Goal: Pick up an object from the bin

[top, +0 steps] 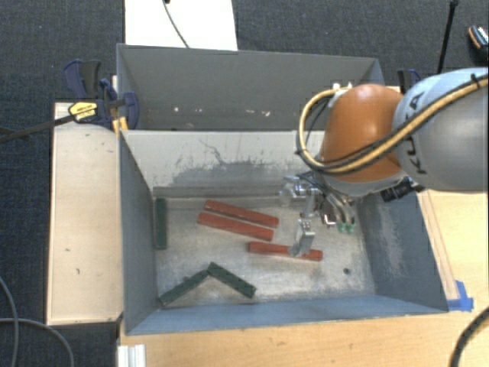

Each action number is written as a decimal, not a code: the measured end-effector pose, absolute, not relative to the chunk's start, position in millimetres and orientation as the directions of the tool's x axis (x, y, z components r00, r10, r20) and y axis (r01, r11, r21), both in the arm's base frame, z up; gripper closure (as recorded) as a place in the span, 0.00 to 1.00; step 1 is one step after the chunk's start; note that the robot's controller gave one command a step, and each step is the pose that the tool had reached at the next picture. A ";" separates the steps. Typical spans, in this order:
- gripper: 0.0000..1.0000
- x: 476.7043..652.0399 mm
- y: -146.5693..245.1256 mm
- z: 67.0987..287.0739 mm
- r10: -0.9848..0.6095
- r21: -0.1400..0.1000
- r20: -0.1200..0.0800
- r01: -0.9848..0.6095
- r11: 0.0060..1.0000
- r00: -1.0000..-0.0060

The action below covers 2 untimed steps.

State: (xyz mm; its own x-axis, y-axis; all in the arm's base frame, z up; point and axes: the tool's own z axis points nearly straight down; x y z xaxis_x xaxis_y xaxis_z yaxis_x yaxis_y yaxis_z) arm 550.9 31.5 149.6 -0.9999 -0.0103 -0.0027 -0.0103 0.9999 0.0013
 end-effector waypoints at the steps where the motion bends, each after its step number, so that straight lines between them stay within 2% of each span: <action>1: 0.00 565.3 55.5 66.8 0.018 0.001 0.003 0.018 1.000 -1.000; 2: 1.00 566.5 54.3 71.1 0.021 0.001 -0.003 0.021 1.000 -1.000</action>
Offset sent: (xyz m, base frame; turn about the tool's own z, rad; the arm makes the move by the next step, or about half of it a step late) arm 0.0148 0.0223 -0.0796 0.0318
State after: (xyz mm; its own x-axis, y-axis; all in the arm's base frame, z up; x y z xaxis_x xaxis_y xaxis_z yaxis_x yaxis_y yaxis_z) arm 566.5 54.3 71.1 -0.9998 0.0206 -0.0025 0.0206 0.9998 0.0015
